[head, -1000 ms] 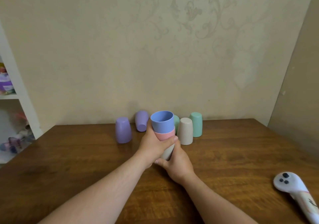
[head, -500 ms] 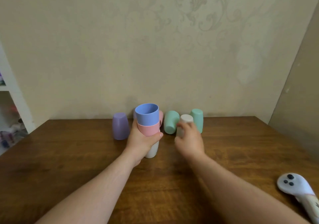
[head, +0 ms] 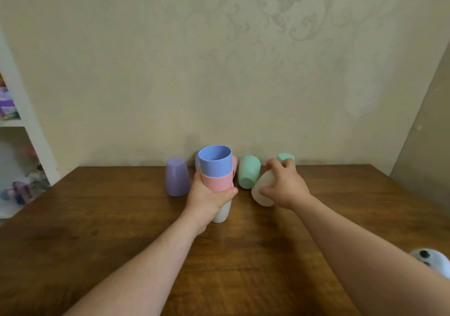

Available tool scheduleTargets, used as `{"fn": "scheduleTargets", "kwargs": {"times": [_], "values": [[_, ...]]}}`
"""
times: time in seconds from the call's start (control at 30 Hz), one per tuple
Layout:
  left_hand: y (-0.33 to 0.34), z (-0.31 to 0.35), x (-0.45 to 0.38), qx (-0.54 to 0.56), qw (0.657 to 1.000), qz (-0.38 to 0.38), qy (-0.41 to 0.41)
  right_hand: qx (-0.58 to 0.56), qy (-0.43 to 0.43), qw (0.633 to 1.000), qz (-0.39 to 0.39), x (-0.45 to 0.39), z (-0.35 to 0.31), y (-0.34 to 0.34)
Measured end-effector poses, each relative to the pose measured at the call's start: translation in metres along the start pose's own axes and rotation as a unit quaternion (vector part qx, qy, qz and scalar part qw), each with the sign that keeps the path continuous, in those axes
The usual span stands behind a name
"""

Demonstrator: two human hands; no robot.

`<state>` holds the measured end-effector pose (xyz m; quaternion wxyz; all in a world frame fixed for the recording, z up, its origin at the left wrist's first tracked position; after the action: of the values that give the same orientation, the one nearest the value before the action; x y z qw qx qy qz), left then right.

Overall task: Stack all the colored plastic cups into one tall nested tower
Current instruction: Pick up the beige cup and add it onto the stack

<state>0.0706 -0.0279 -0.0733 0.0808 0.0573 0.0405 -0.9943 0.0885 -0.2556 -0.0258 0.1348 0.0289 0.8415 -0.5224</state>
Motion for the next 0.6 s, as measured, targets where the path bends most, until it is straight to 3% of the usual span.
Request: {"fn": "scheduleTargets", "kwargs": {"times": [0.1,0.2,0.27,0.43,0.6], "values": [[-0.001,0.000,0.000,-0.001,1.000,-0.003,-0.004,-0.053,0.035,0.997,-0.046,0.015,0.006,-0.003],[-0.001,0.000,0.005,-0.006,1.000,-0.005,-0.010,-0.007,0.045,0.986,-0.158,0.030,0.009,0.005],[-0.002,0.000,0.009,-0.008,1.000,-0.004,-0.015,0.023,0.055,0.982,-0.178,0.035,0.006,0.009],[-0.003,0.008,0.022,-0.008,1.000,-0.013,-0.016,0.023,0.048,0.995,-0.086,0.043,-0.007,0.012],[-0.002,0.028,0.024,0.008,1.000,-0.011,0.003,-0.236,0.087,0.967,0.044,0.051,0.000,0.023]]}}
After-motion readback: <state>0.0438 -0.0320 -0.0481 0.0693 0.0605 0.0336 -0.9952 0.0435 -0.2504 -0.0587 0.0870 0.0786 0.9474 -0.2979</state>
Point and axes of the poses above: each hand's wrist, its own x-axis away from the middle knuckle, its own y-axis out of the palm, z = x × y, the point moved 1 cm from there along -x, towards the middle knuckle, and after that the axes turned 9 degrees about -y, right-handed, at the moved point
